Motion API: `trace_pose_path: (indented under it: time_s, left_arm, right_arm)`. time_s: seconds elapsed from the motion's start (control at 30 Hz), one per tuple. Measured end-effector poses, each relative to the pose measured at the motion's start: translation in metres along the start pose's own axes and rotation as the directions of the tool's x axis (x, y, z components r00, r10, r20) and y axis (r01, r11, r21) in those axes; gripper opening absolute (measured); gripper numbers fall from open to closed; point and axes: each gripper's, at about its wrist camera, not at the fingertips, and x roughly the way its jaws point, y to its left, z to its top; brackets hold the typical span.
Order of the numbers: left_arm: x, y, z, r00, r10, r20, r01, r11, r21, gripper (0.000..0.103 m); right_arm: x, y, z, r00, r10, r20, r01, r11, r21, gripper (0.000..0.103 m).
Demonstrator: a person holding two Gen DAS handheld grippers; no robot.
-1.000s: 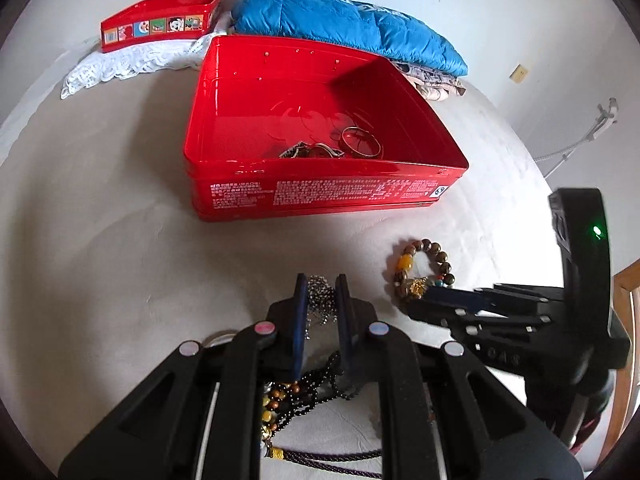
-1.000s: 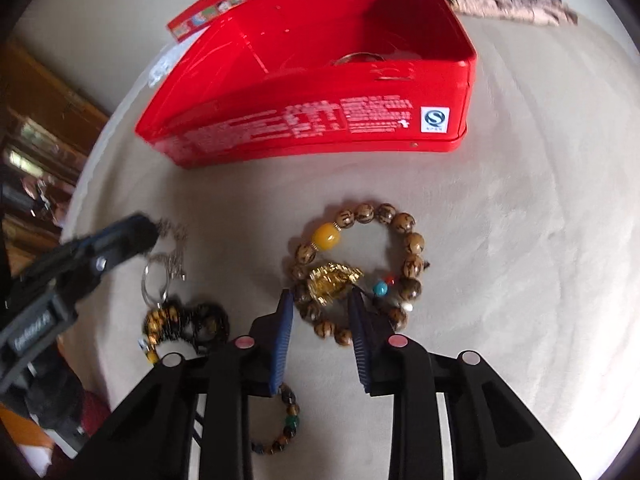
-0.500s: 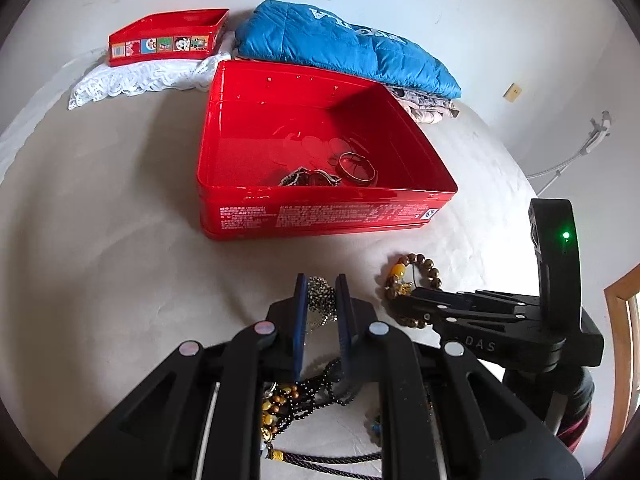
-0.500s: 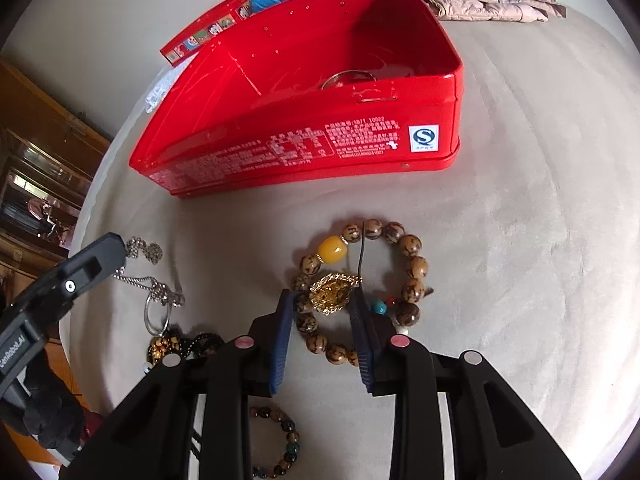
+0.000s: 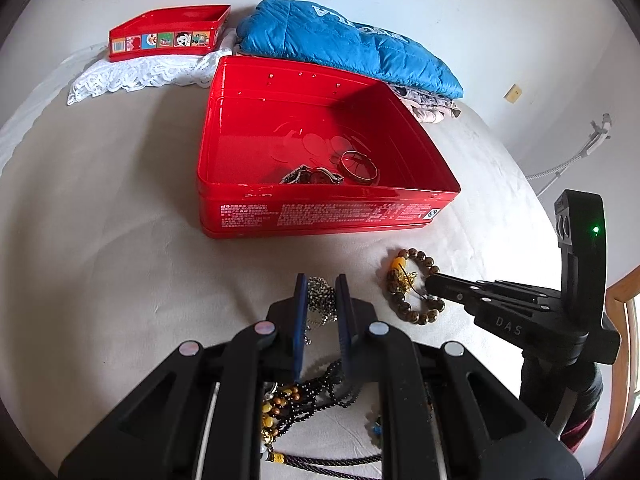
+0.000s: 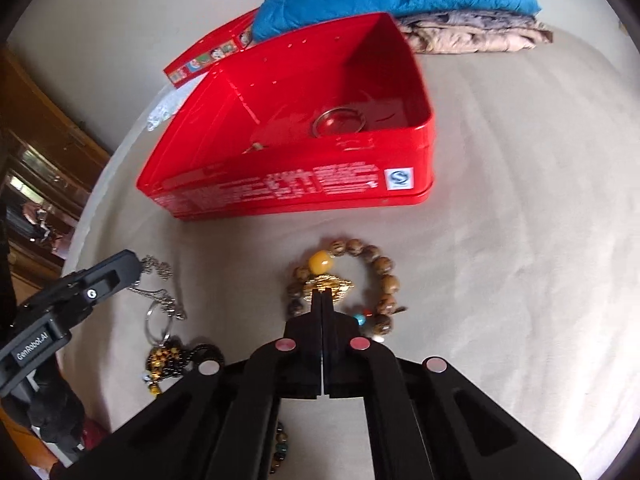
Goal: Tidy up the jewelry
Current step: 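Lift the chain and bead bracelet into the red tin and open both tools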
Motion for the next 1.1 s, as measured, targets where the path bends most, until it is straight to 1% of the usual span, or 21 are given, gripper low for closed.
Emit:
trace_pose_path:
  time_s: [0.07,0.1,0.13,0.3,0.4,0.47,0.53,0.67,0.73,0.77,0.8,0.83,0.87,0.93,1.03,1.1]
  left_arm:
    - [0.001,0.000,0.000,1.000,0.000,-0.004,0.000,1.000,0.001,0.012]
    - [0.002,0.000,-0.001,1.000,-0.001,-0.005,0.001,1.000,0.002,0.012]
    - [0.002,-0.001,-0.001,1.000,-0.001,-0.006,0.001,1.000,0.004,0.012]
    - [0.003,-0.002,-0.002,1.000,-0.004,-0.010,0.004,1.000,0.010,0.012]
    - [0.004,-0.002,-0.002,1.000,-0.003,-0.010,0.004,1.000,0.011,0.012]
    - [0.004,-0.002,-0.002,1.000,-0.003,-0.011,0.003,1.000,0.010,0.012]
    - [0.004,-0.002,-0.003,1.000,-0.003,-0.010,0.003,1.000,0.011,0.012]
    - [0.005,-0.004,-0.004,1.000,-0.003,-0.014,0.004,1.000,0.015,0.012]
    - [0.006,-0.004,-0.004,1.000,-0.003,-0.015,0.004,1.000,0.017,0.012]
    - [0.007,-0.004,-0.004,1.000,-0.003,-0.017,0.003,1.000,0.018,0.012]
    - [0.007,-0.004,-0.004,1.000,-0.003,-0.018,0.004,1.000,0.018,0.012]
    - [0.007,-0.004,-0.005,1.000,-0.004,-0.021,0.004,1.000,0.017,0.012]
    - [0.008,-0.004,-0.005,1.000,-0.004,-0.022,0.004,1.000,0.017,0.012]
    - [0.008,-0.004,-0.005,1.000,-0.003,-0.024,0.004,1.000,0.017,0.012]
    - [0.008,-0.004,-0.005,1.000,-0.004,-0.023,0.004,1.000,0.016,0.012]
    - [0.007,-0.004,-0.004,1.000,-0.005,-0.019,0.005,1.000,0.014,0.012]
  right_arm:
    - [0.004,-0.003,0.001,1.000,0.021,-0.017,-0.021,1.000,0.023,0.012]
    - [0.006,-0.006,0.001,0.999,0.034,-0.033,-0.033,0.999,0.039,0.025]
    - [0.007,-0.009,0.001,0.998,0.047,-0.035,-0.045,0.997,0.059,0.030]
    - [0.007,-0.015,0.001,0.999,0.045,-0.021,-0.043,0.996,0.075,0.030]
    - [0.000,-0.018,0.003,0.999,0.049,0.007,-0.049,0.996,0.073,0.030]
    - [-0.005,-0.021,0.005,1.000,0.003,0.029,-0.005,0.997,0.074,0.030]
    - [-0.003,-0.025,0.007,0.998,-0.050,0.032,0.047,0.996,0.073,0.030]
    - [0.013,-0.035,0.011,0.999,-0.041,-0.010,0.041,0.995,0.090,0.030]
    - [0.016,-0.032,0.013,0.998,-0.063,0.000,0.063,0.997,0.052,0.030]
    - [0.017,-0.029,0.013,0.996,-0.085,0.007,0.084,0.996,0.033,0.028]
    - [0.018,-0.027,0.012,0.994,-0.106,0.011,0.106,0.994,0.020,0.022]
    - [0.020,-0.025,0.012,0.990,-0.137,0.018,0.137,0.991,0.003,0.014]
    - [0.020,-0.024,0.013,0.989,-0.144,0.023,0.144,0.990,-0.003,0.011]
    - [0.018,-0.027,0.014,0.992,-0.123,0.022,0.123,0.992,0.008,0.011]
    - [0.009,-0.030,0.014,0.998,-0.061,0.020,0.060,0.998,0.031,0.011]
    - [-0.006,-0.026,0.013,0.998,-0.033,0.051,0.032,0.999,0.020,0.011]
